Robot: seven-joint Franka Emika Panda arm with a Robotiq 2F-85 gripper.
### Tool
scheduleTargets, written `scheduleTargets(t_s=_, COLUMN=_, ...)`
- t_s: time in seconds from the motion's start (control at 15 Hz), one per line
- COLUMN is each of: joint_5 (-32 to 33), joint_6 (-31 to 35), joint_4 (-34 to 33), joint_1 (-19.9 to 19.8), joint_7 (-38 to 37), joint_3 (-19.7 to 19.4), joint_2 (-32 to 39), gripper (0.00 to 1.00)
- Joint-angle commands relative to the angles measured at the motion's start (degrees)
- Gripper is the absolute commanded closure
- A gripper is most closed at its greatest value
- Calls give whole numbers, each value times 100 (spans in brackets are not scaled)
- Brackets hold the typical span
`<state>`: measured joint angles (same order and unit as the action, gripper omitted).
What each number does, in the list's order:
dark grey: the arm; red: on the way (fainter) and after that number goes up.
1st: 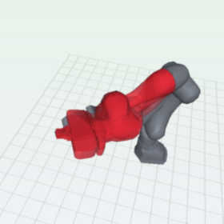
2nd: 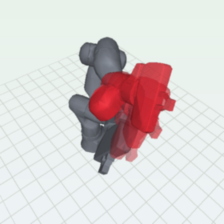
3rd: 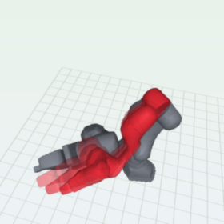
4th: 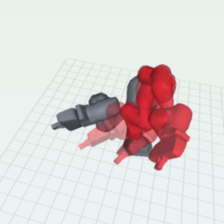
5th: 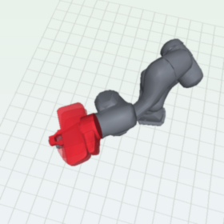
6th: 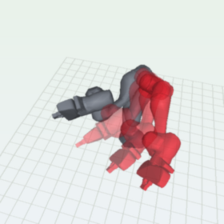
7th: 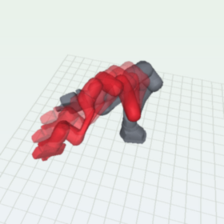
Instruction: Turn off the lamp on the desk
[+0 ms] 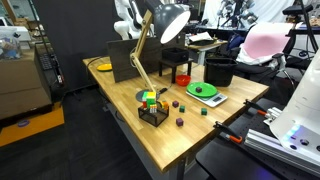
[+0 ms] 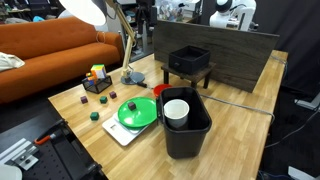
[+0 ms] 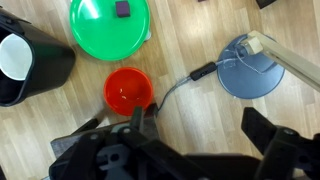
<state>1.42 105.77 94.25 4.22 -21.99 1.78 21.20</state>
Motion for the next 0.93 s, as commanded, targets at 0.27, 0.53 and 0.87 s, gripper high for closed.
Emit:
scheduleTargets(t_s=0.27, joint_5=88, joint_6=-75, joint_4=-564, joint_1=230, joint_7=-127, joint_3=-76, joint_2=620, gripper=0)
scheduleTargets(t_s=0.53, joint_5=118, joint_6=-84, joint_4=-649, joint_1=348, joint_7=75, joint_3=-46, joint_2=817, gripper=26)
scheduleTargets(t_s=0.87, joint_5=62, joint_6=-3, joint_4=-517, joint_1=382, joint_7=109, joint_3=-58, joint_2=877, gripper=55)
